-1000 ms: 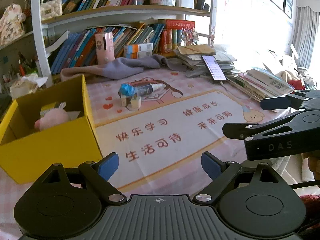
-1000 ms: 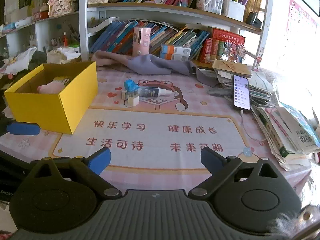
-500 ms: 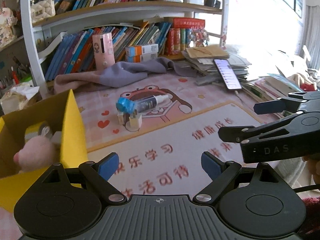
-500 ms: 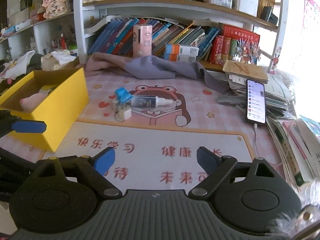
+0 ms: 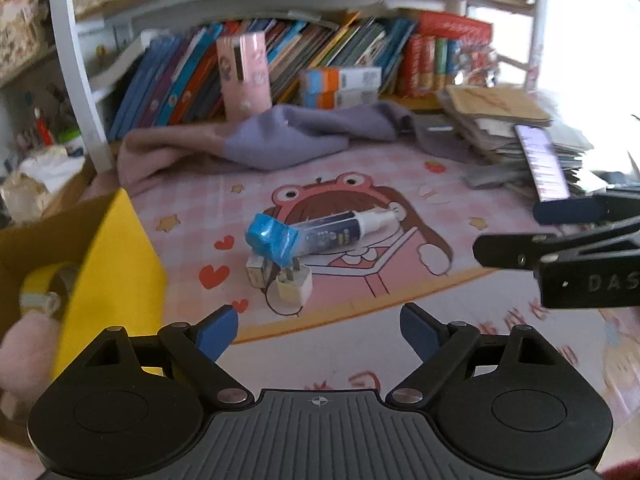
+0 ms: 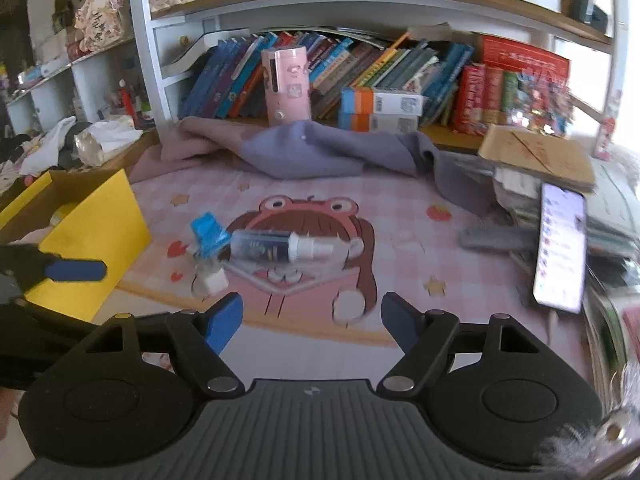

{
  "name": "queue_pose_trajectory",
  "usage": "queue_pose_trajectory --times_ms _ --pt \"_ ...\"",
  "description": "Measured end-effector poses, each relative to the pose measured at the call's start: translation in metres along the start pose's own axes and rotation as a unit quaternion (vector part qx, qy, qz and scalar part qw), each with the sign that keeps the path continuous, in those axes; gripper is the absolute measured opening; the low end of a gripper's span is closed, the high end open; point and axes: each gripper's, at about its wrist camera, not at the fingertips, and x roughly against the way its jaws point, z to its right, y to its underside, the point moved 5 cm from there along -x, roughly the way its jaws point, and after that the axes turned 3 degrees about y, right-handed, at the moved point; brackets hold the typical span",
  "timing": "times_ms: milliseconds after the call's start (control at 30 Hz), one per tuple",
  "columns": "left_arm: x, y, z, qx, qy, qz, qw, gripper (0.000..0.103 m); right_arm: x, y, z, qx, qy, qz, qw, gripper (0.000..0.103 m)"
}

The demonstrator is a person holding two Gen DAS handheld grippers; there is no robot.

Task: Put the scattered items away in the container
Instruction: 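Lift both tools out of the box and move toward the blue-capped tube, then grasp the white charger with the left tool while the right tool grasps the blue-capped tube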

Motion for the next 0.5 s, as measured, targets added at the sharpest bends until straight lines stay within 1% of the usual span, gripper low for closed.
queue_pose_trajectory --times_ms 200,267,367,433,500 --pt "-0.041 -0.009 -0.002 0.004 -0.028 -0.015 0.9995 0.081 -0.052 -0.025 0.007 0.049 -0.042 -0.013 0.998 0.076" --pt "-0.055 -0.009 -0.006 0.016 -0.034 -0.022 0.9991 0.071 -0.071 -0.031 0.002 0.074 -0.062 -0.017 0.995 0.076" --pt "-0.073 -0.008 -0.013 0.037 -0.042 -0.034 0.9979 0.063 -0.101 -0.038 -0.011 0.137 -0.097 -0.018 0.986 0.075" --pt "-0.081 -0.007 -0.017 0.051 -0.047 -0.037 0.9969 0.059 -0.118 -0.039 -0.02 0.18 -0.114 -0.017 0.977 0.068" --pt "-0.089 -0.007 -0.02 0.066 -0.05 -0.039 0.9958 0.057 -0.133 -0.039 -0.03 0.219 -0.129 -0.018 0.967 0.06"
